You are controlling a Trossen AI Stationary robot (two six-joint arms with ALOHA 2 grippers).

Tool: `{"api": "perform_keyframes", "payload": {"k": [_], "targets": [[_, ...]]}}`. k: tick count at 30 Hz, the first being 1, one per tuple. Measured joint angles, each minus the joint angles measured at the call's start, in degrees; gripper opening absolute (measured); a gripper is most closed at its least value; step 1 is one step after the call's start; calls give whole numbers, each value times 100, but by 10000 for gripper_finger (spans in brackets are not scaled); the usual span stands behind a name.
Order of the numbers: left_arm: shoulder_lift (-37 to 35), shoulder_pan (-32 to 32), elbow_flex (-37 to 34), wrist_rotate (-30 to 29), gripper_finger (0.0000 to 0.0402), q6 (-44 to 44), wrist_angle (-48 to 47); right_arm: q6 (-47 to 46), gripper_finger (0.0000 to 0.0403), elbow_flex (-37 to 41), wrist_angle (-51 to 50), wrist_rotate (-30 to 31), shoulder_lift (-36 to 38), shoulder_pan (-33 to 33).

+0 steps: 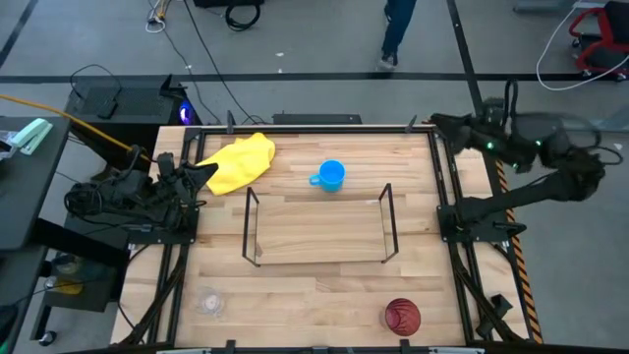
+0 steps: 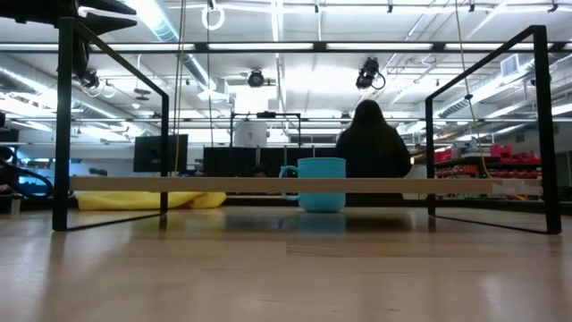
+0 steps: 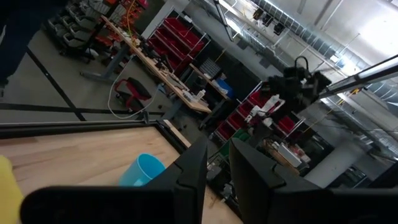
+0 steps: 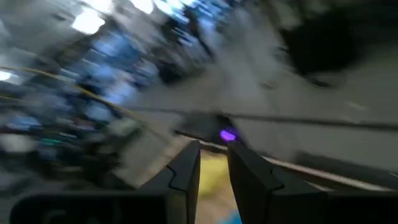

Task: Stack small to large cups/mugs on shelf
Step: Move the blue mug to the bottom of the table

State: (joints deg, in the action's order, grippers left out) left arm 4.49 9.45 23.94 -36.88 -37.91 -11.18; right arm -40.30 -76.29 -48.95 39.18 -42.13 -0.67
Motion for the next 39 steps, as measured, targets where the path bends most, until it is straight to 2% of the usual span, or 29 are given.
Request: {"api": "perform_keyframes", "payload": {"k": [3,6,15,20,24,30,39], "targets": [[0,-1,0,-1,77,4,-7,-403,89,-868,-1507,-410,-668,534],[0,-2,0,0,80,-1,-9,-493,89,-1321,-2324,-1107,-1350,1137],[0,0,0,0,74,-28,-32,601,89,-1447,-2333,-3648,-3365,3080],[0,-2,0,0,75,-35,-64,980,93,-1447,-2172,-4642,-4514,3439],[0,-2,0,1,78,-37,-280,993,102,-1447,-1728,-4785,-5207,3255],[0,-2,0,2,80,-37,-837,766,111,-1449,-1302,-4809,-5852,2863],[0,-2,0,2,80,-35,-992,706,112,-1451,-1259,-4176,-6316,2671]]}}
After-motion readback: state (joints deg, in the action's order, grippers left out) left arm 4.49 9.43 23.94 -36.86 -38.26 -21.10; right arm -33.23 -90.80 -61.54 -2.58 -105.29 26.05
